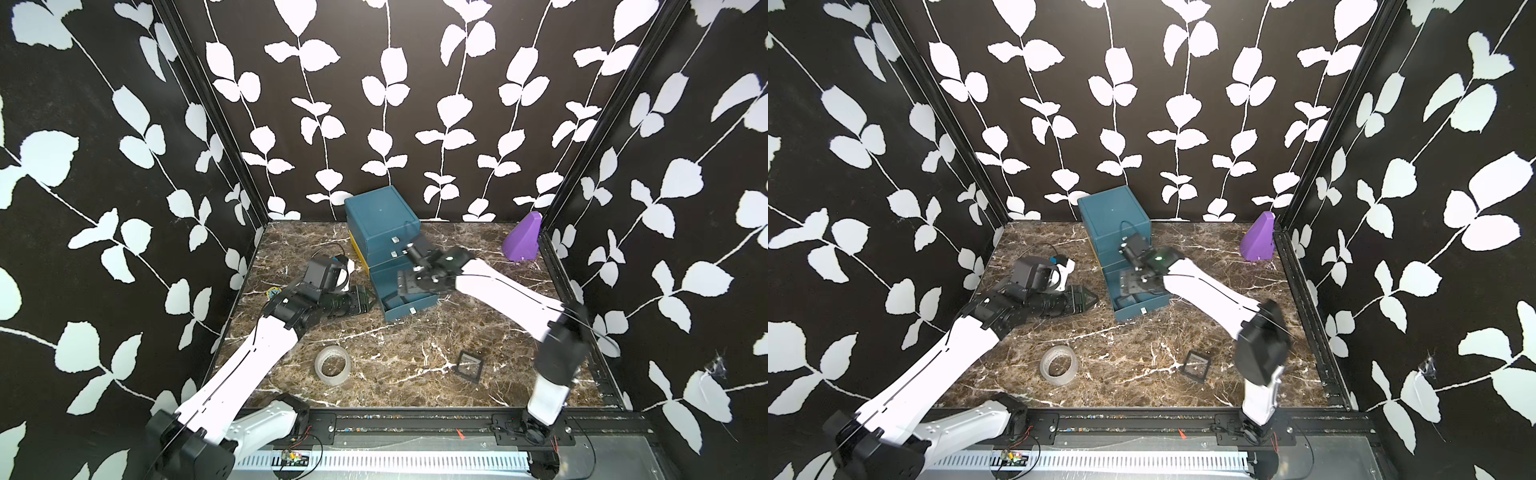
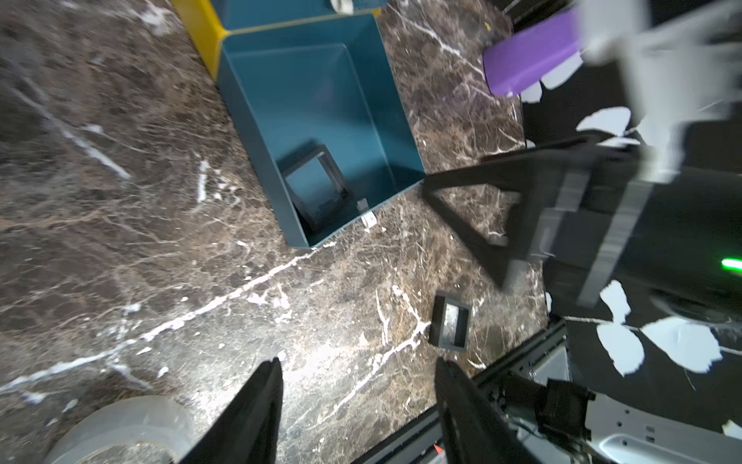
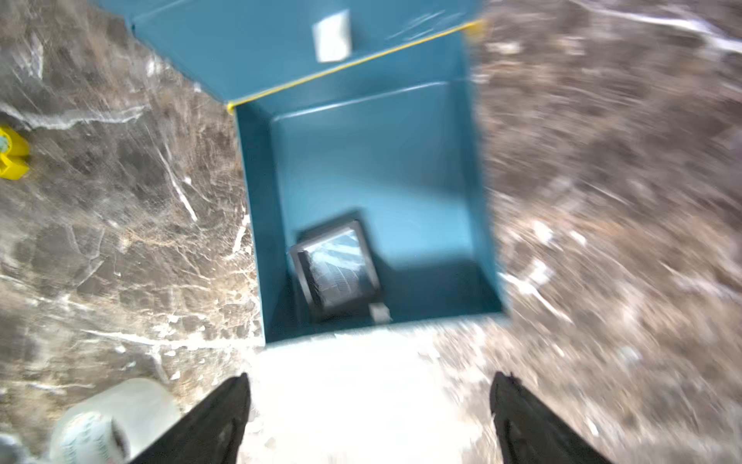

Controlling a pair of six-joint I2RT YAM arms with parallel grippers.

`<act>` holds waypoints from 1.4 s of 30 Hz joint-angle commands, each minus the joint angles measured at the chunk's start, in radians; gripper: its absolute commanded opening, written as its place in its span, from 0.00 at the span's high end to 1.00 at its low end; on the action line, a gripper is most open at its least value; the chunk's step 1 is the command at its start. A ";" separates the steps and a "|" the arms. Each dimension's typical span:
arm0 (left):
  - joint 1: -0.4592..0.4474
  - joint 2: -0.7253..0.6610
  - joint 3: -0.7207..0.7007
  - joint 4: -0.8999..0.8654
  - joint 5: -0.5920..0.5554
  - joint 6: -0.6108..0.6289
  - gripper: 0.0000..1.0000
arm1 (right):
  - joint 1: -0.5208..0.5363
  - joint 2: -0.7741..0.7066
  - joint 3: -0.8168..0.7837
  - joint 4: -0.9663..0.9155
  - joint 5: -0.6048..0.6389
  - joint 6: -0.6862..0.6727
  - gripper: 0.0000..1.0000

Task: Place the brooch boxes into the drawer by color
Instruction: Place the brooch box in the drawer, then pick up the brooch box from the center of the board.

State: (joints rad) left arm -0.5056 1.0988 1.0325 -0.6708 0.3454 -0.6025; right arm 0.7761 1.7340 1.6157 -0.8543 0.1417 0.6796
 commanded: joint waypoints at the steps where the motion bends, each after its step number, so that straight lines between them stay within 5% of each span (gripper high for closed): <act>1: -0.016 0.047 0.035 -0.019 0.120 0.104 0.41 | -0.059 -0.093 -0.132 -0.140 0.045 0.179 0.00; 8: -0.121 0.160 0.078 -0.059 0.161 0.236 0.41 | -0.135 -0.285 -0.421 -0.338 -0.111 0.400 0.00; 16: -0.189 0.238 0.077 -0.023 0.189 0.284 0.40 | -0.133 -0.422 -0.749 -0.183 -0.193 0.554 0.00; 38: -0.189 0.224 0.065 -0.001 0.192 0.274 0.38 | -0.114 -0.293 -0.891 0.081 -0.310 0.564 0.01; 42: -0.189 0.222 0.062 0.003 0.191 0.268 0.38 | -0.110 -0.285 -0.913 0.118 -0.318 0.577 0.13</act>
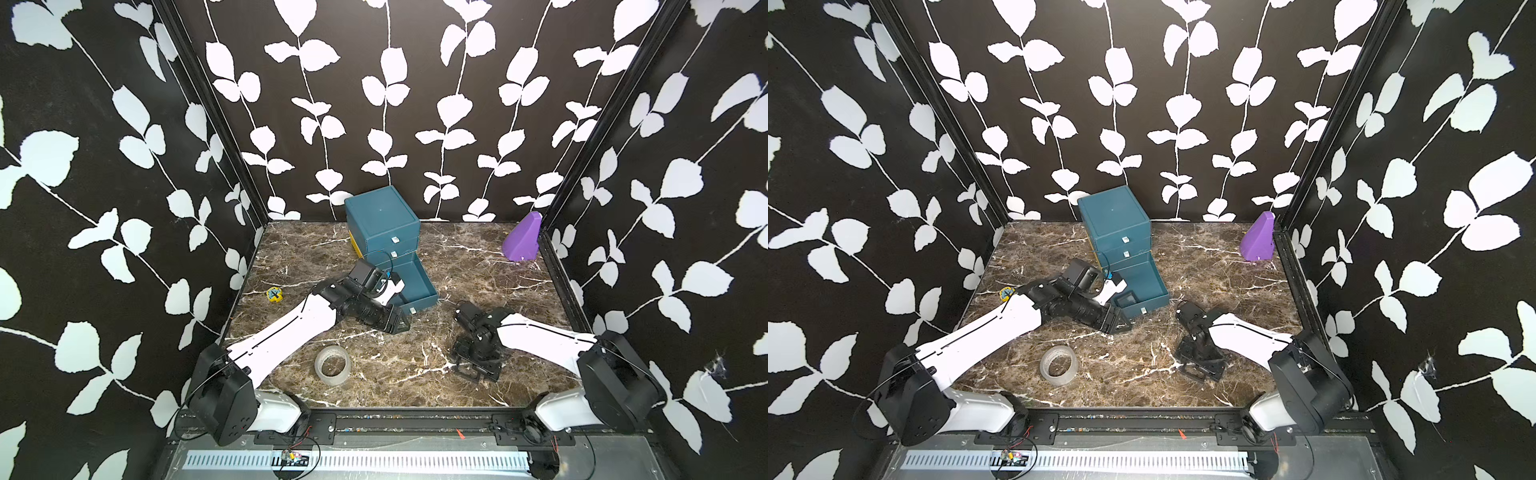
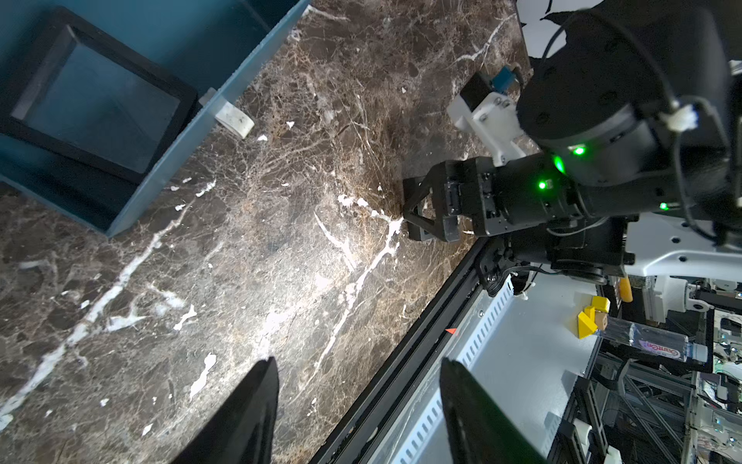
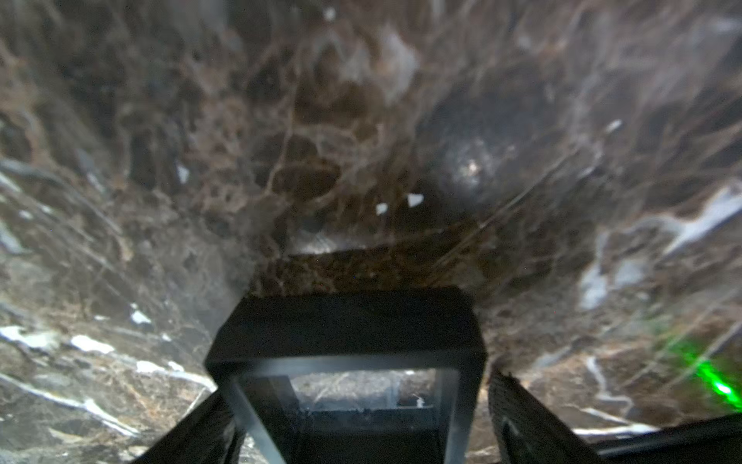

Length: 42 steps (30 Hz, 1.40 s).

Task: Place the brooch boxes into the drawer by color
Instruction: Pick up the brooch box from the center of the board, then place the brooch box in the drawer.

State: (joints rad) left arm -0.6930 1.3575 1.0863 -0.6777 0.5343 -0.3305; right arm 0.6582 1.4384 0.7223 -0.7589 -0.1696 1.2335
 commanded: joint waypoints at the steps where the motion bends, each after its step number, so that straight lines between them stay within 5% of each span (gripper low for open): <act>1: -0.002 -0.039 0.006 0.013 0.000 -0.005 0.38 | 0.009 0.014 -0.023 0.028 -0.006 0.024 0.17; 8: -0.001 -0.058 -0.015 0.042 -0.008 -0.044 0.38 | 0.011 -0.002 0.021 0.001 0.038 -0.008 0.44; 12: -0.002 -0.075 -0.019 0.052 -0.055 -0.091 0.38 | 0.018 -0.012 0.181 -0.098 0.132 -0.118 0.49; 18: 0.030 -0.105 0.000 0.061 -0.111 -0.190 0.39 | 0.026 0.095 0.529 -0.216 0.219 -0.335 0.51; 26: 0.200 -0.161 -0.011 0.080 -0.169 -0.278 0.38 | 0.034 0.366 0.960 -0.274 0.222 -0.595 0.53; 42: 0.309 -0.199 -0.032 0.130 -0.221 -0.390 0.37 | 0.044 0.671 1.184 -0.199 0.252 -0.794 0.54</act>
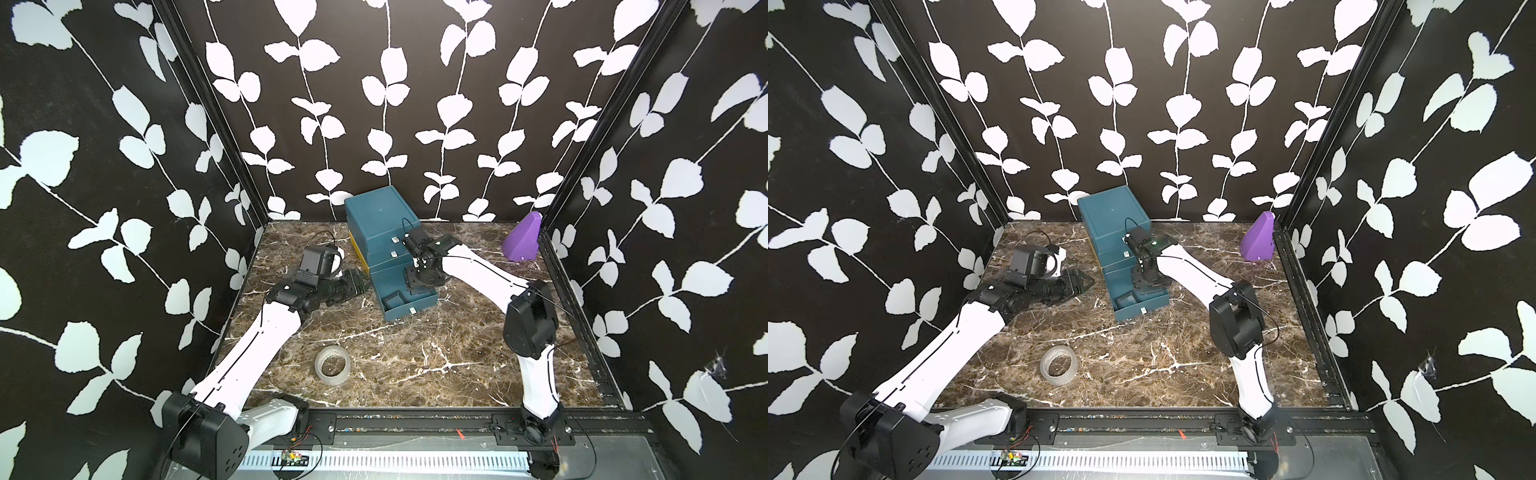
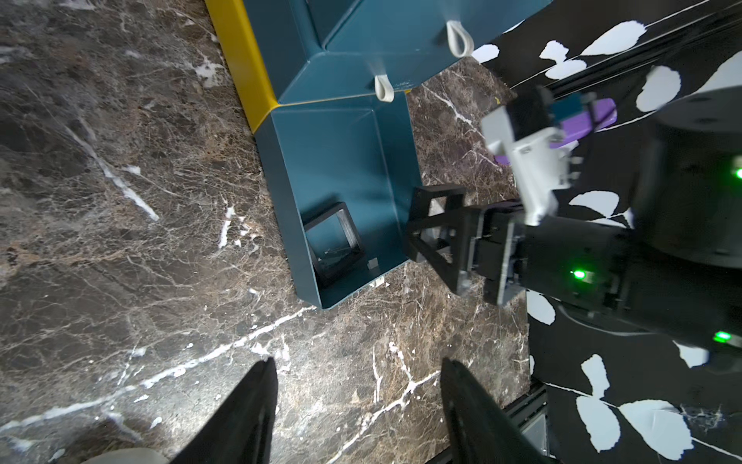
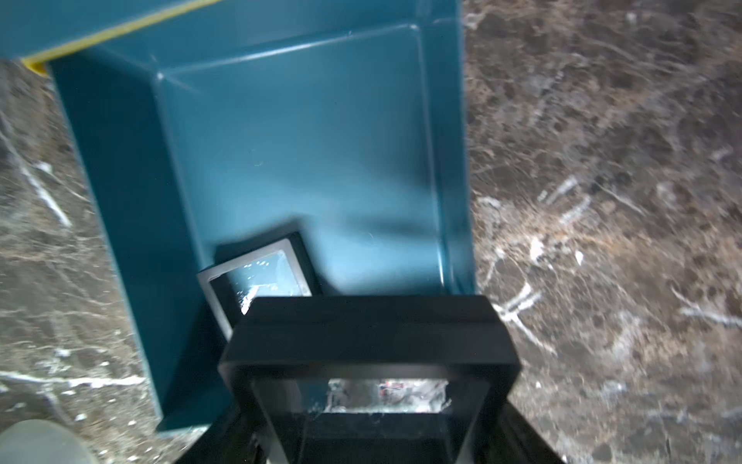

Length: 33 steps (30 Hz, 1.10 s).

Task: Place the brooch boxes into the drawer by color
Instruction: Place the brooch box in the drawer.

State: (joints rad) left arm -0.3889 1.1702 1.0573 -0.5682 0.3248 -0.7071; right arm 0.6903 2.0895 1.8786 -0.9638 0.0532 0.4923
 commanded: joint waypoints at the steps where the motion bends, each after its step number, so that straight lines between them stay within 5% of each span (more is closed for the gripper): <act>1: 0.007 -0.009 0.000 0.022 -0.012 -0.015 0.37 | 0.012 0.030 0.028 0.011 0.036 -0.060 0.54; 19: 0.005 0.004 0.013 0.025 -0.012 -0.012 0.37 | 0.015 0.156 0.041 0.055 0.077 -0.118 0.45; 27: 0.006 0.011 0.026 0.022 -0.007 -0.008 0.36 | 0.021 0.148 0.031 0.070 0.058 -0.117 0.17; 33: 0.006 0.010 0.036 0.019 -0.003 -0.004 0.37 | 0.023 0.089 0.041 0.083 0.043 -0.092 0.11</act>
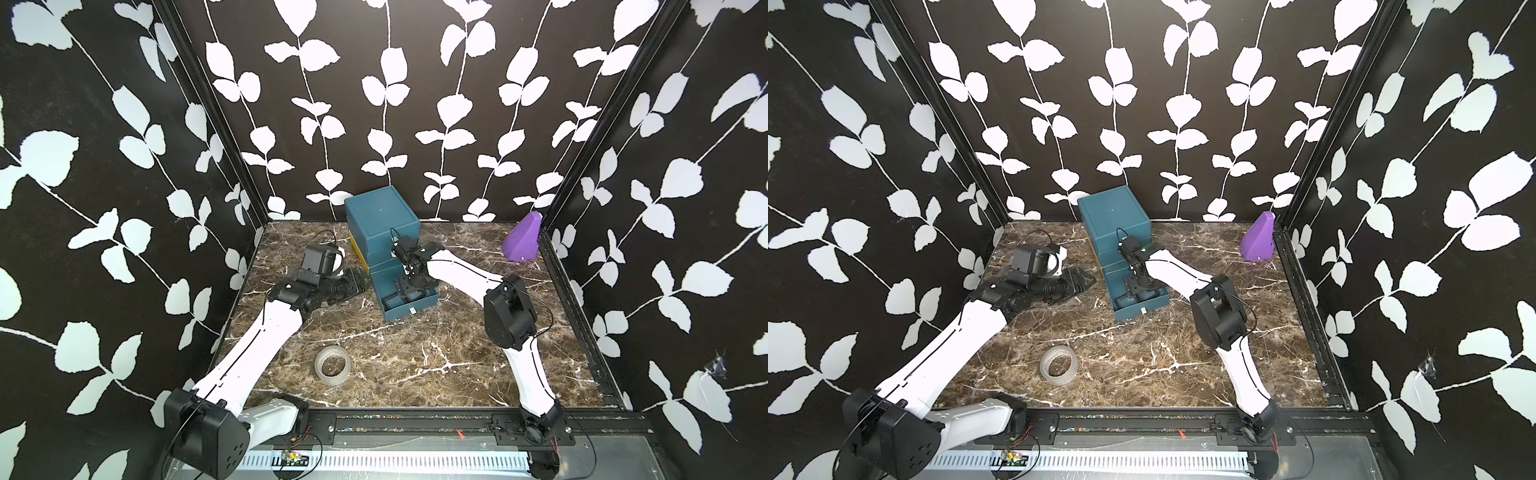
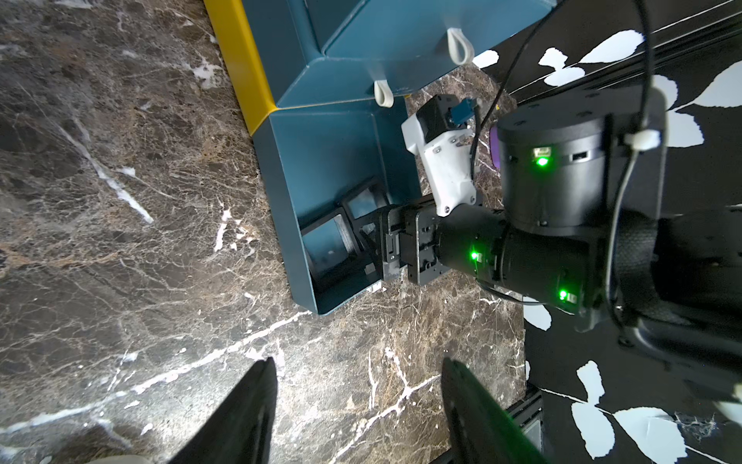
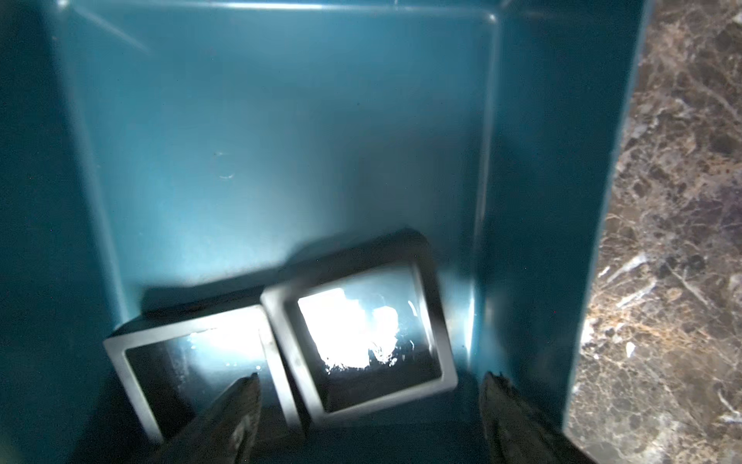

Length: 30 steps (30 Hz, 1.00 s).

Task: Place the brooch boxes into the drawer by color
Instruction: Place the brooch box in the drawer, then close the drawer in the storage box.

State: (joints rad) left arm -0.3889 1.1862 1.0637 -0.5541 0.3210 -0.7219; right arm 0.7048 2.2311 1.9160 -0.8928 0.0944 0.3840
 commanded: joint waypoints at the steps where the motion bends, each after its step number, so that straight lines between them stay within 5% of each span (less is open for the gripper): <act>1: 0.006 -0.008 0.031 0.003 0.001 0.010 0.36 | 0.010 -0.069 0.006 0.012 0.002 0.023 0.11; 10: 0.017 0.013 0.096 -0.004 0.001 0.016 0.36 | -0.007 -0.359 -0.220 0.131 -0.065 0.232 0.30; 18: 0.101 0.148 0.217 0.093 0.042 -0.006 0.31 | -0.111 -0.684 -0.828 0.617 -0.374 0.817 0.45; 30: 0.149 0.412 0.427 0.174 0.030 0.061 0.32 | -0.091 -0.689 -1.141 0.955 -0.409 1.177 0.60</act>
State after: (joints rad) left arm -0.2592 1.5829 1.4471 -0.4332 0.3500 -0.6876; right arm 0.6022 1.5173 0.8173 -0.1062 -0.3019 1.4372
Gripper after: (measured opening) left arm 0.688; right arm 0.410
